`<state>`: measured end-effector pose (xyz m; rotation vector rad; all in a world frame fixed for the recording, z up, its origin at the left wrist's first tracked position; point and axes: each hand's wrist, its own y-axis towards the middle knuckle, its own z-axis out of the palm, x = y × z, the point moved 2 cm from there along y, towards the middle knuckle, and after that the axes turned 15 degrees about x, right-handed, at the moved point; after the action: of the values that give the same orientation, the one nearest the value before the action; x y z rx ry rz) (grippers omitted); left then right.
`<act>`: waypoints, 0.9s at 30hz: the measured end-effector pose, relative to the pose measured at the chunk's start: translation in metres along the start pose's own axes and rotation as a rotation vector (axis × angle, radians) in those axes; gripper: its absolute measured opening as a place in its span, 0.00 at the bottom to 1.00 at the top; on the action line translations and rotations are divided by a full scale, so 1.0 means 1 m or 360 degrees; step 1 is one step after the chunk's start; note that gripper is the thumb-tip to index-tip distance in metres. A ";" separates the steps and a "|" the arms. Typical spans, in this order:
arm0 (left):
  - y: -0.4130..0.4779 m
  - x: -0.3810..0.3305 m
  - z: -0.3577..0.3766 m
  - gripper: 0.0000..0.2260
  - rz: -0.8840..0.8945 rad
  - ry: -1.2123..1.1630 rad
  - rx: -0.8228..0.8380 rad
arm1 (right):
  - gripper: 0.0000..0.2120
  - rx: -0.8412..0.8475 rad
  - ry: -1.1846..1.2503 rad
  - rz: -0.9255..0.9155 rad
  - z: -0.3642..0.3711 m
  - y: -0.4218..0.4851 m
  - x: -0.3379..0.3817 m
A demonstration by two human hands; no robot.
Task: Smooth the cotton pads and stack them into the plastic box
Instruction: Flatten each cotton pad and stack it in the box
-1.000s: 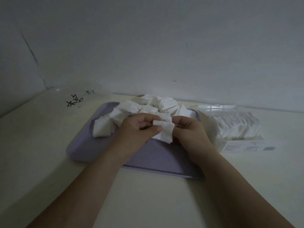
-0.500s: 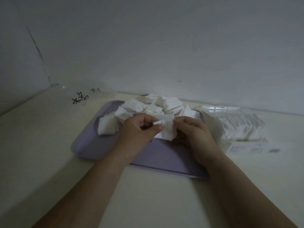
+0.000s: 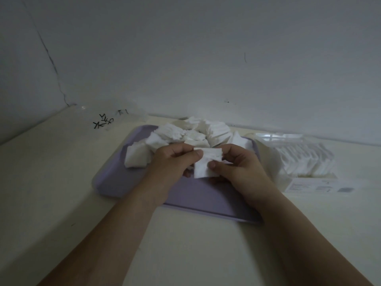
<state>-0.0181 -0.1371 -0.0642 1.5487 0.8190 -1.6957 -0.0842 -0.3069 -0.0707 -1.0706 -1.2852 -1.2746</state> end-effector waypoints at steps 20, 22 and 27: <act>0.000 -0.006 -0.004 0.03 0.0234 -0.0219 0.0068 | 0.14 -0.0439 0.0027 0.0034 -0.015 0.004 -0.006; -0.002 -0.004 0.001 0.03 0.0215 0.0022 0.0096 | 0.12 -0.0375 0.0051 0.0032 -0.013 0.003 -0.003; -0.003 0.001 0.000 0.03 0.0221 0.0293 -0.0066 | 0.14 -0.0167 0.0121 0.0015 -0.004 0.000 0.002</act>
<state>-0.0204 -0.1358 -0.0652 1.7102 0.8133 -1.4448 -0.0844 -0.3108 -0.0693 -1.0900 -1.1654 -1.3753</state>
